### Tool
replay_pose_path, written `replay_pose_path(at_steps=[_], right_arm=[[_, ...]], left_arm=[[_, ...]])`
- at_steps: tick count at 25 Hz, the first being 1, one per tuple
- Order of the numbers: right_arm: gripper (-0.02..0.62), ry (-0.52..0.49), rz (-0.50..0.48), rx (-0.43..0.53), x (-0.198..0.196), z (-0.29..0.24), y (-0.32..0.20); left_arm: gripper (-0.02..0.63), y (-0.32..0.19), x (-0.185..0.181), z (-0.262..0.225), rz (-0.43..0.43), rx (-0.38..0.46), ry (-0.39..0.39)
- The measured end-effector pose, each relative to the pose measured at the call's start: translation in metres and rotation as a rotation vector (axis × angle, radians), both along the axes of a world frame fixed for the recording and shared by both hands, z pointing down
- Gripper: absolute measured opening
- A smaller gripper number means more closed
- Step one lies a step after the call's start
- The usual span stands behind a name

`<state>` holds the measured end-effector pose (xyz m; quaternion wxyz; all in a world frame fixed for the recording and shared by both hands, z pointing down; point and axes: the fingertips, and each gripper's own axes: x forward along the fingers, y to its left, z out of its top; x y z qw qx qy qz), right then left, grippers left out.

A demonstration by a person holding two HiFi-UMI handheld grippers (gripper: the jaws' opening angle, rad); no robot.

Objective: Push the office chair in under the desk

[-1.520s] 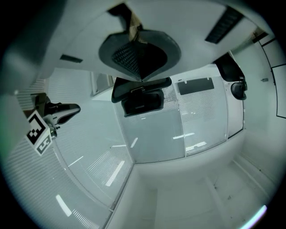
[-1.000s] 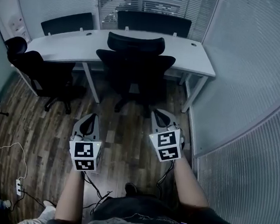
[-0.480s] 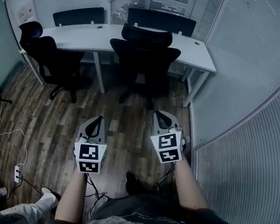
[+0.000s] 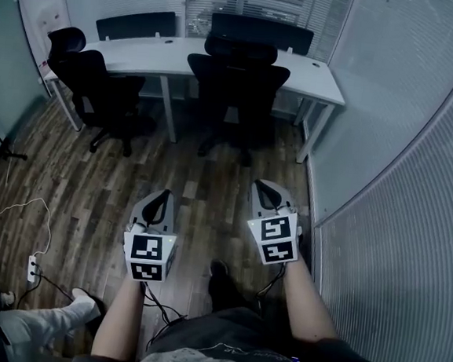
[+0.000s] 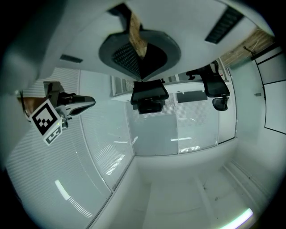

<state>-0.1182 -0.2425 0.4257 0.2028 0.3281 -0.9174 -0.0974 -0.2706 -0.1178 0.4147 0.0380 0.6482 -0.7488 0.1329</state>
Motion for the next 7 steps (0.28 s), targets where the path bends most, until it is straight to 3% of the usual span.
replay_pose_path(at_steps=[7], right_arm=[[0.021,0.012,0.002,-0.014,0.03,0.012,0.071]], left_arm=[[0.012,0.067,0.025,0.009,-0.003,-0.008,0.024]])
